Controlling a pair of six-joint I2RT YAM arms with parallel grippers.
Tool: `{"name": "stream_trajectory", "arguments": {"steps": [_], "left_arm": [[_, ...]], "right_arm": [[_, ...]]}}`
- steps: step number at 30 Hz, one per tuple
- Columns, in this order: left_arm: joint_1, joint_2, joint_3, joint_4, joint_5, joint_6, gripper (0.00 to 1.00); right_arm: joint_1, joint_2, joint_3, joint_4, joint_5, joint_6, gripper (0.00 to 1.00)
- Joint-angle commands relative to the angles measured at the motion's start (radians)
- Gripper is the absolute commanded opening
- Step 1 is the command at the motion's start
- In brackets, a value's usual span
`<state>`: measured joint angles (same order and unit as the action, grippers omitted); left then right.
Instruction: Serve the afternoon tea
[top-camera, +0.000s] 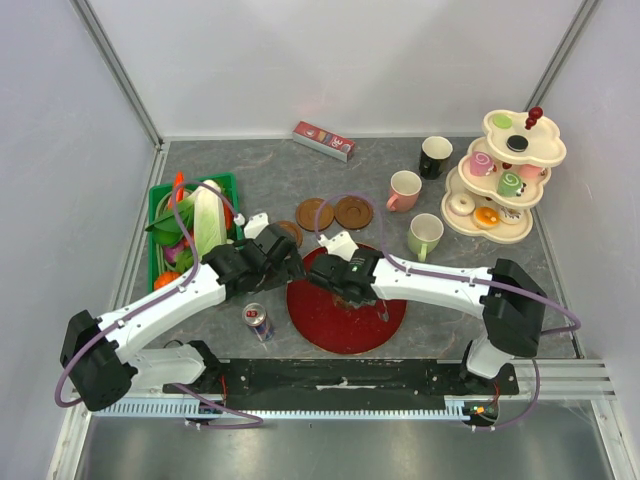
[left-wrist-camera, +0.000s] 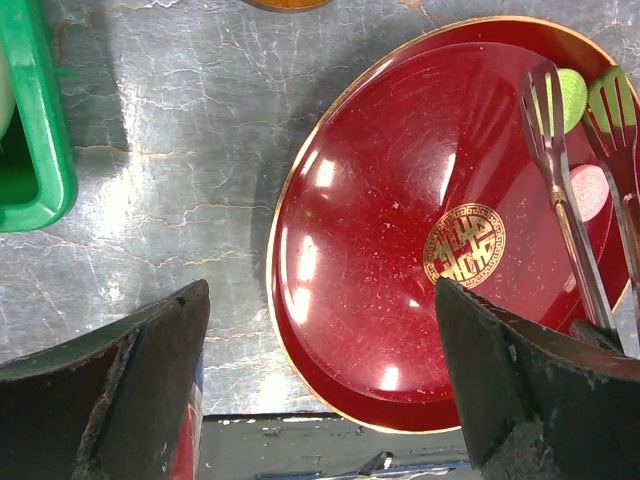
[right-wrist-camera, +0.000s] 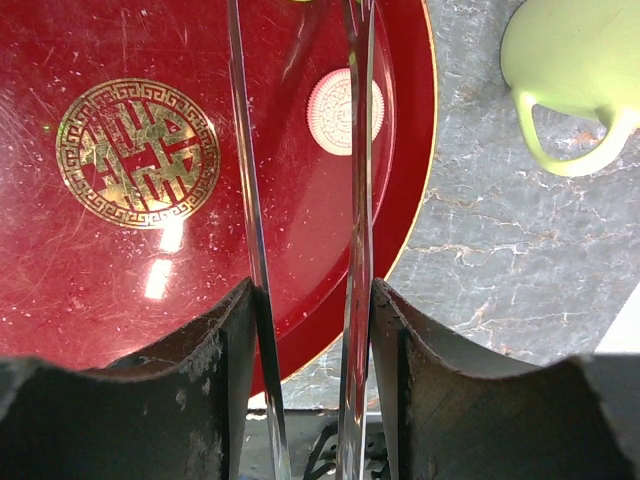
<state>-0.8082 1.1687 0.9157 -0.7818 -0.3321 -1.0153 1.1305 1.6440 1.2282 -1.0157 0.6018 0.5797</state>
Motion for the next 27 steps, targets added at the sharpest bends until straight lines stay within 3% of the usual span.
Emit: {"name": "stream_trajectory", "arguments": {"steps": [1, 17, 27], "left_arm": [[0.004, -0.026, -0.001, -0.010, -0.042, 0.007, 0.99], [0.012, -0.046, -0.012, -0.033, -0.067, -0.002, 0.99], [0.017, -0.055, -0.017, -0.033, -0.065, 0.001, 0.99]], "right_arm": [[0.014, 0.025, 0.054, -0.046, 0.076, 0.017, 0.53], [0.038, 0.065, 0.100, -0.098, 0.124, 0.016, 0.46], [0.087, 0.007, 0.168, -0.146, 0.162, 0.034, 0.45]]}}
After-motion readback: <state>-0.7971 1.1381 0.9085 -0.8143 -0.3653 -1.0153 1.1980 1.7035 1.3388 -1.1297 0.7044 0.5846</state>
